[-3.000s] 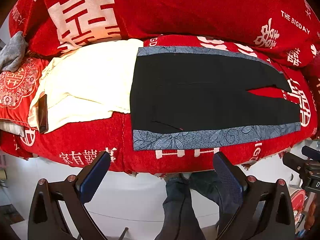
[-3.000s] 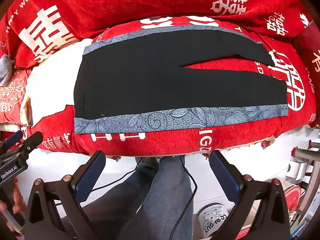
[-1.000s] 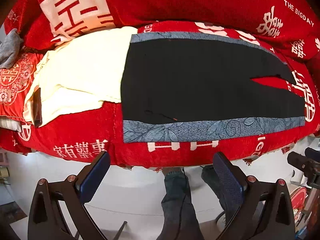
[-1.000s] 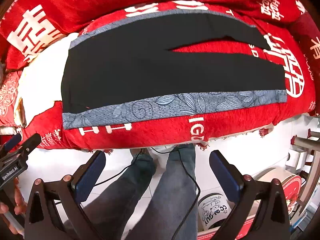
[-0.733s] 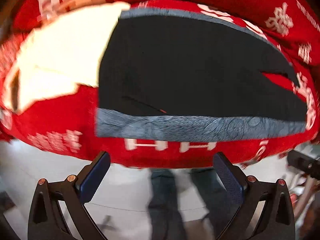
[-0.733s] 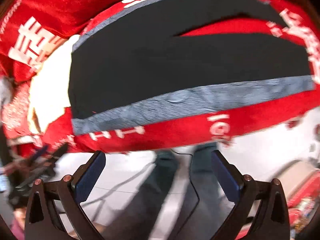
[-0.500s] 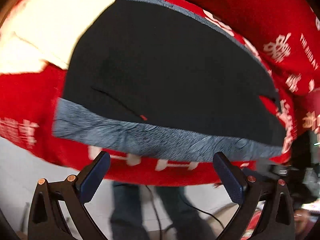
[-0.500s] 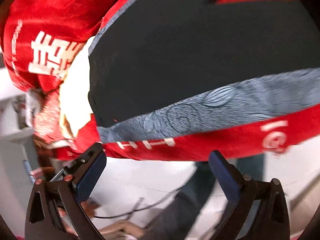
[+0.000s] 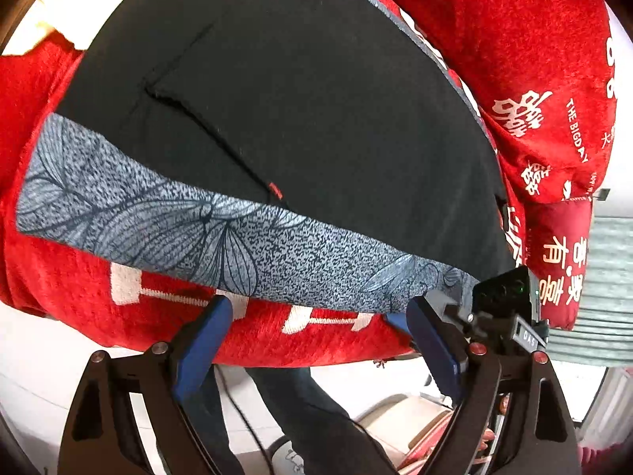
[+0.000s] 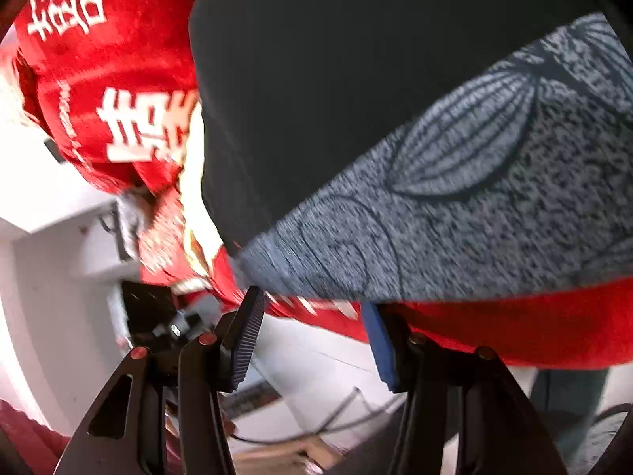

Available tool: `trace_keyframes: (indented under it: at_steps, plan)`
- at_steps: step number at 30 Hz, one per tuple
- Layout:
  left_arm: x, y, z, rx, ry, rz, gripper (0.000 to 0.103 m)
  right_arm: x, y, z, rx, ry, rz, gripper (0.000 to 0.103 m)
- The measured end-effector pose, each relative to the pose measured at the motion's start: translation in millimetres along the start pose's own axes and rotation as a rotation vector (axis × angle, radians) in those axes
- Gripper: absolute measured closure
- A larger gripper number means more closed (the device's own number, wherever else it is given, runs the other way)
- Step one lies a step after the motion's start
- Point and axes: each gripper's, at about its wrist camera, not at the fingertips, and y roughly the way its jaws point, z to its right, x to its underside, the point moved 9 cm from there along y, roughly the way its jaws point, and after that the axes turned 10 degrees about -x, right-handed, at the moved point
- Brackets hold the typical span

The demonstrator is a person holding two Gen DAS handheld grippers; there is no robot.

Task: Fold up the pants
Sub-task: 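Move both grippers down to the grey band edge of the trousers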

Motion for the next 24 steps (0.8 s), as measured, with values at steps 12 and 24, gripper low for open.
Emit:
trace_keyframes:
  at_steps: [12,24]
  plan:
    - [-32,-2,19,0.252,-0.196,0.087,0.012,-16,-11,-100,-0.299,-0.028,0.037,0.047]
    - [-47,-1,-7,0.099,-0.154,0.045,0.024,-8,-62,-4,-0.030,0.106,0.143,0.046]
